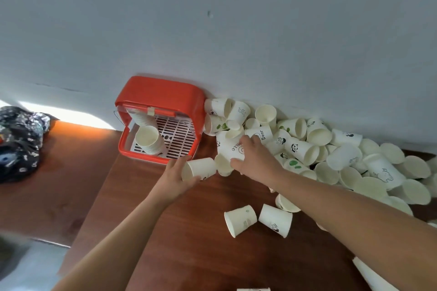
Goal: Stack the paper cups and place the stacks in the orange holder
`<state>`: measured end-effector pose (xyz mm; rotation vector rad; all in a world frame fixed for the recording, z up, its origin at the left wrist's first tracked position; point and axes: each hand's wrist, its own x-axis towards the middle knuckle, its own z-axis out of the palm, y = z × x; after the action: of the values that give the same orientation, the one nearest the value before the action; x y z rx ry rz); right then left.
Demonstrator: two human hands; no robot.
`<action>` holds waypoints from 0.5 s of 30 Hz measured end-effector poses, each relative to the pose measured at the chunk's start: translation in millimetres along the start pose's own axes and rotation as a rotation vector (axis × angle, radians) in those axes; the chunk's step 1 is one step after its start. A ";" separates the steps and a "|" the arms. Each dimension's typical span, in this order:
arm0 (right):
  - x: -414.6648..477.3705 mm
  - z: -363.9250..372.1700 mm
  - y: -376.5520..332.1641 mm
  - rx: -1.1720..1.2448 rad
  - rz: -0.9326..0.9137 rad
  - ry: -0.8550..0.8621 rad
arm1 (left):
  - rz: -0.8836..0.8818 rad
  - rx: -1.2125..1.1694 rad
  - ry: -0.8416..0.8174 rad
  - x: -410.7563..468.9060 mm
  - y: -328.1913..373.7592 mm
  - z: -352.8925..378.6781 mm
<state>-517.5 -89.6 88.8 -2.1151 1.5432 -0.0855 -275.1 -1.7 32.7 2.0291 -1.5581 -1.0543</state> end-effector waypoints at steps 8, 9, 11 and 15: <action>42.8 -9.4 -75.7 0.081 -0.084 0.054 | 0.001 -0.182 0.271 11.6 -21.8 -80.1; 49.2 -9.6 -83.6 0.101 -0.087 0.061 | 0.017 -0.188 0.296 14.1 -27.3 -89.7; 61.0 -8.8 -97.4 0.113 -0.093 0.075 | 0.007 -0.194 0.331 18.9 -37.6 -106.5; 77.5 0.5 -120.0 0.124 -0.098 0.082 | -0.038 -0.250 0.392 26.3 -48.4 -129.1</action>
<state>-385.6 -133.3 122.0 -2.1111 1.4395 -0.2982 -144.2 -29.7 74.8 1.9513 -1.1344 -0.7602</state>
